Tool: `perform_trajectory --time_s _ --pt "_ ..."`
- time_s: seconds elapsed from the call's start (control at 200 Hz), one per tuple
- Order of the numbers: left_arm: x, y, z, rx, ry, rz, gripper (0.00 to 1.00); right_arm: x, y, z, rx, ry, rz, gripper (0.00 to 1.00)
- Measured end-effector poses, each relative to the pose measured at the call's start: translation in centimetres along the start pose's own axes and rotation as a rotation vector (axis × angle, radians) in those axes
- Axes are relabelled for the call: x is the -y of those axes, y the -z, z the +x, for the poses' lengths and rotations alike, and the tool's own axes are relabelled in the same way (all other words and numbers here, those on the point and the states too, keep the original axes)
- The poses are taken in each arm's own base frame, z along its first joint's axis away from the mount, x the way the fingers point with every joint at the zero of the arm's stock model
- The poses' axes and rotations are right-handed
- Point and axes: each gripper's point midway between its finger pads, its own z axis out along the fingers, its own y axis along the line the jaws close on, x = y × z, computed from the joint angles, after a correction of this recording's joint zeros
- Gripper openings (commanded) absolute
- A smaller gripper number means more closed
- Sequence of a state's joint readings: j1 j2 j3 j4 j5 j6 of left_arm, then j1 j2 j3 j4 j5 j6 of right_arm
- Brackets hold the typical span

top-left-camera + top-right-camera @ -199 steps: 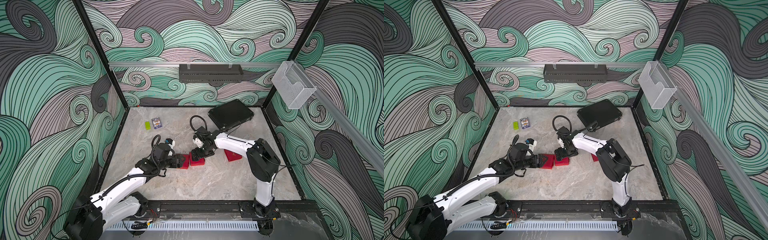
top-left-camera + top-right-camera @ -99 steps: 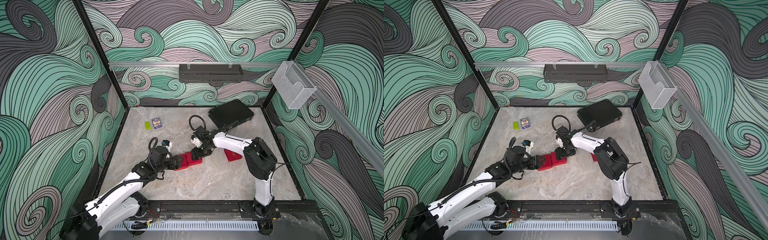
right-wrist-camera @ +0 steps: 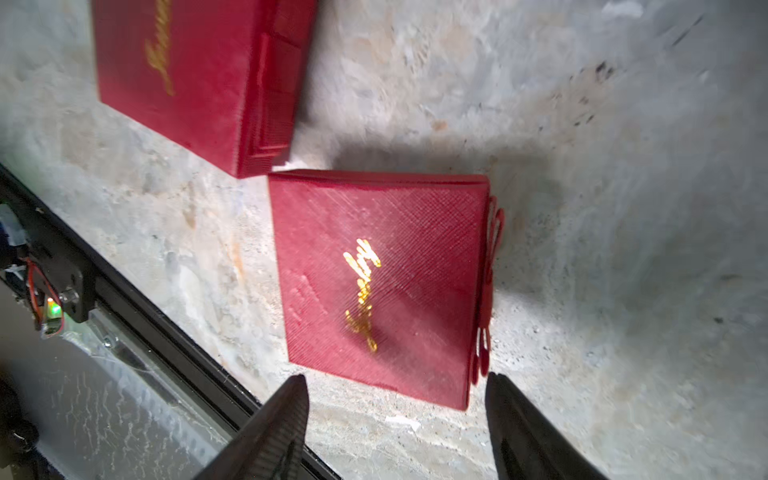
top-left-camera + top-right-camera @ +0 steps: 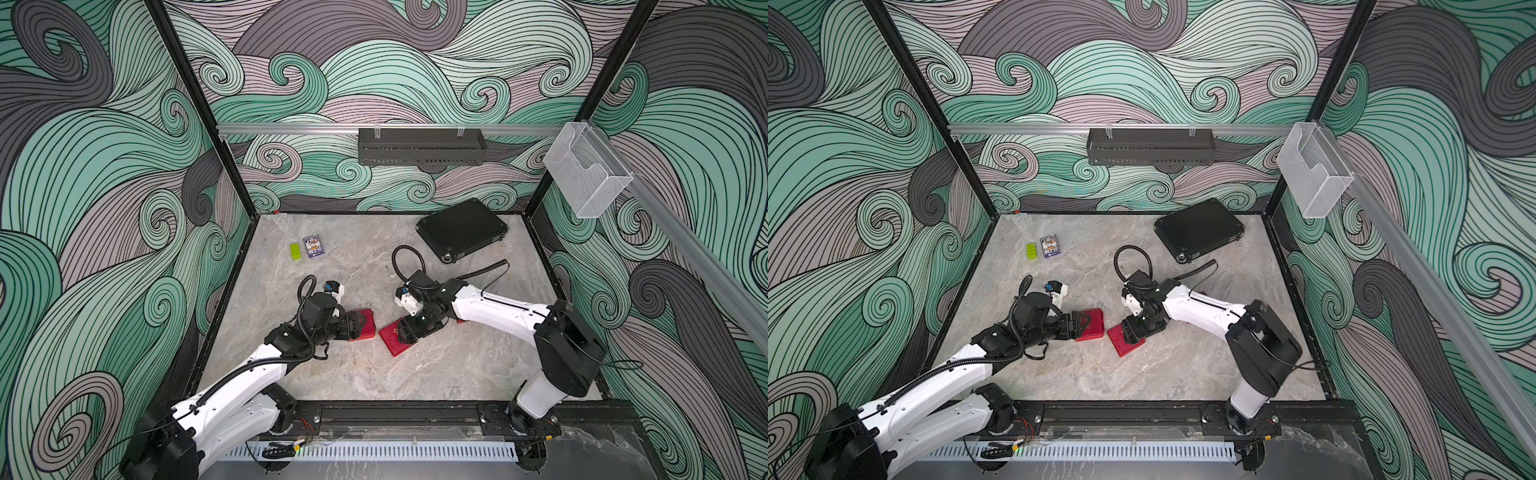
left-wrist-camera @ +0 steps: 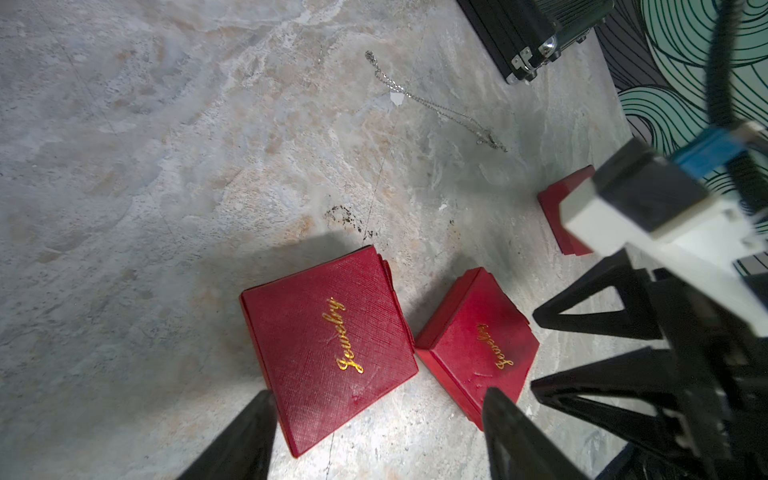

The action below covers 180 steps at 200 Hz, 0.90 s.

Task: Take the necklace out of the lift-off lid jewelry box
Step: Adjust the jewelry box at the center of the board.

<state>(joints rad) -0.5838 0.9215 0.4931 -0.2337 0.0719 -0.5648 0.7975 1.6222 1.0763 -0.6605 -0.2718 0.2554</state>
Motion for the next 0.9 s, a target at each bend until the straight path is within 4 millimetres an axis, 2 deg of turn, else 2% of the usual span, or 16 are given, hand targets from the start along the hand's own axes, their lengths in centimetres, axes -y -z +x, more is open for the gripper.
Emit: perform_trajectory --time_s 0.13,0.255,0.41,0.615,0.71,0.901 --pt "0.0 0.0 0.0 0.0 0.0 0.0 0.76 0.4 2.2 -0.8 0.08 0.011 0.06 0.79" --pt "0.0 0.0 0.0 -0.001 0.0 0.001 0.76 -0.4 2.8 -0.5 0.104 0.089 0.075 0.8" --pt "0.0 0.0 0.1 -0.003 -0.002 0.002 0.76 -1.2 1.9 0.6 0.049 0.205 0.043 0.75" --pt "-0.1 0.4 0.2 -0.005 -0.007 0.0 0.76 -1.6 -0.6 2.3 -0.08 0.271 0.048 0.68" --pt "0.1 0.8 0.0 0.011 -0.008 0.009 0.76 -2.7 -1.1 3.7 -0.121 0.315 0.047 0.65" --pt "-0.4 1.0 0.5 0.018 -0.009 0.001 0.76 -5.2 -1.8 5.8 -0.147 0.374 0.02 0.54"
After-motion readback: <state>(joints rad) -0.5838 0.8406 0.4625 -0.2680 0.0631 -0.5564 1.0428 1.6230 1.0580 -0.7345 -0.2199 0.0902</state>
